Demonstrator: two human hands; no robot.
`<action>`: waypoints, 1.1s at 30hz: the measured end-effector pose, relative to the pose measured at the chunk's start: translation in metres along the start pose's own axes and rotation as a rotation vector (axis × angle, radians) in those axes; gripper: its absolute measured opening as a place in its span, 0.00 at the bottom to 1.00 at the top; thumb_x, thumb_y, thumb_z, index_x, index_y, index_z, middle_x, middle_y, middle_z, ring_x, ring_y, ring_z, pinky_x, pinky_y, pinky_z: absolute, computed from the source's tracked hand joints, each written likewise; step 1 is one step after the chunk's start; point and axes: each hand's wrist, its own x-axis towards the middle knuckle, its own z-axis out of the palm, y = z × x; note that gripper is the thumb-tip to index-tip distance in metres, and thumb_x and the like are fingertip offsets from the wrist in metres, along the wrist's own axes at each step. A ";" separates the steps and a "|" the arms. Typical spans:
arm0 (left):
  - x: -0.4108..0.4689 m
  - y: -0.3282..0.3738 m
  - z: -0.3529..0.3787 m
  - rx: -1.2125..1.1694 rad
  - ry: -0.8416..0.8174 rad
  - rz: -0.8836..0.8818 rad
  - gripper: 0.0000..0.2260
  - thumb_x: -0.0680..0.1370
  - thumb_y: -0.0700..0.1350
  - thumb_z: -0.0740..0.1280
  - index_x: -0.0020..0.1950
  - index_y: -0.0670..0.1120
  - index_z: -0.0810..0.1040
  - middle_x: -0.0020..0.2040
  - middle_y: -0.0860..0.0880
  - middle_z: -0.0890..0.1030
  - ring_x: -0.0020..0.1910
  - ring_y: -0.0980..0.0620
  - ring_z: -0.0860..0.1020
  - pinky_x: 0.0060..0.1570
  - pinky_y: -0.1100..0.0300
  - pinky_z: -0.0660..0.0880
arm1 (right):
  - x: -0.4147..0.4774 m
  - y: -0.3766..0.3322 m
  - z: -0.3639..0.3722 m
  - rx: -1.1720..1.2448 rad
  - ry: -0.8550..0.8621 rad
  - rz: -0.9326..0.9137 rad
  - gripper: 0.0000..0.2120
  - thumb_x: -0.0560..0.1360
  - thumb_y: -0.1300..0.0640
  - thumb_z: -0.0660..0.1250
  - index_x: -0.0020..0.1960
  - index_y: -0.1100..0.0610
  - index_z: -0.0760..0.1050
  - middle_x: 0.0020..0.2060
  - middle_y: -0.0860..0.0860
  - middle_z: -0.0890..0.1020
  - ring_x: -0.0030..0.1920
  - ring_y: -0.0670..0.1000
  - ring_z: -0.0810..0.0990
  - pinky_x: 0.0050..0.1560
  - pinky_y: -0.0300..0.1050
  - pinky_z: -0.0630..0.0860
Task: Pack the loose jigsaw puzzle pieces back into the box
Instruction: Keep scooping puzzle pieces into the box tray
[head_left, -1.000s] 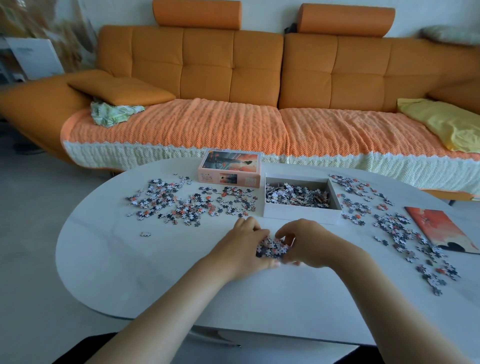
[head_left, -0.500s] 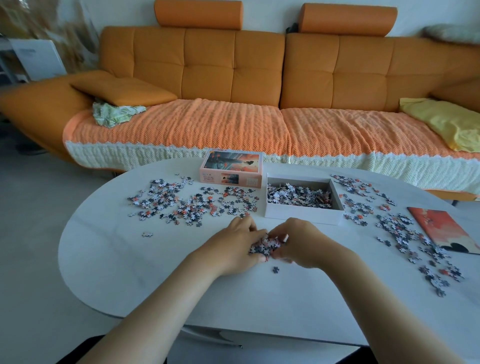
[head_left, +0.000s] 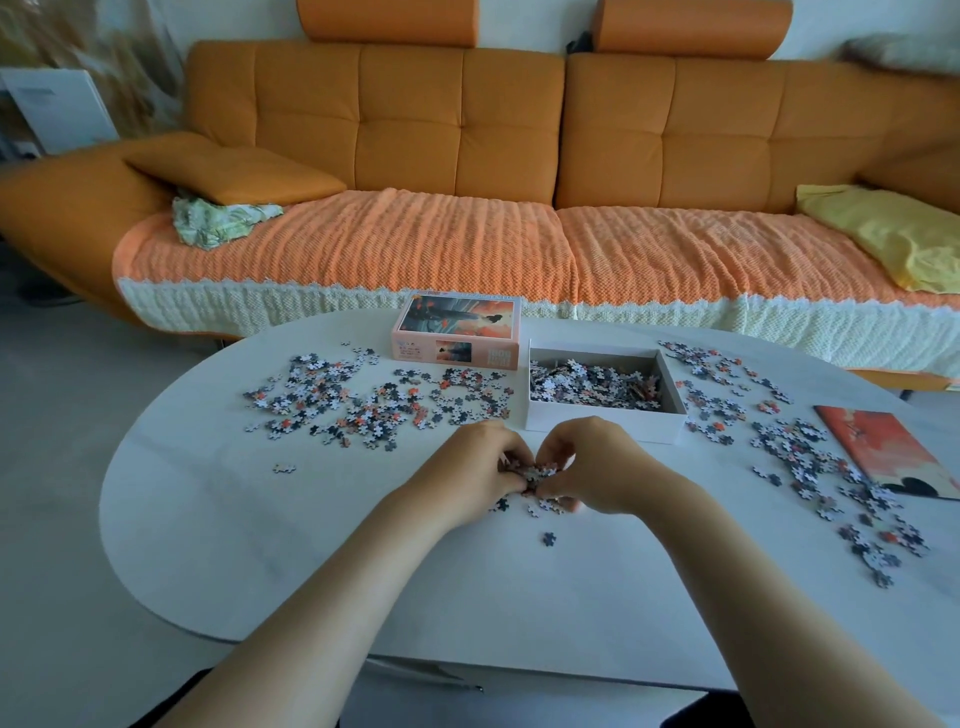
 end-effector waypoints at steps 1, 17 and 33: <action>0.002 0.000 -0.001 -0.040 0.001 -0.017 0.08 0.73 0.41 0.73 0.50 0.50 0.82 0.46 0.55 0.78 0.44 0.57 0.76 0.43 0.67 0.70 | 0.001 0.001 -0.001 0.016 0.005 -0.004 0.09 0.67 0.58 0.76 0.43 0.51 0.77 0.38 0.51 0.85 0.32 0.46 0.84 0.29 0.38 0.74; 0.083 0.035 -0.014 -0.224 0.306 0.012 0.09 0.75 0.39 0.70 0.52 0.50 0.84 0.45 0.55 0.83 0.43 0.57 0.79 0.42 0.64 0.74 | 0.038 0.017 -0.048 0.286 0.521 -0.128 0.06 0.70 0.60 0.75 0.43 0.51 0.80 0.34 0.47 0.82 0.31 0.50 0.82 0.33 0.37 0.75; 0.090 0.019 -0.007 -0.232 0.193 0.056 0.29 0.78 0.28 0.55 0.72 0.54 0.70 0.66 0.53 0.77 0.63 0.60 0.75 0.54 0.67 0.71 | 0.039 0.030 -0.042 -0.076 0.352 -0.155 0.18 0.80 0.61 0.56 0.61 0.49 0.80 0.47 0.50 0.84 0.28 0.38 0.69 0.28 0.28 0.64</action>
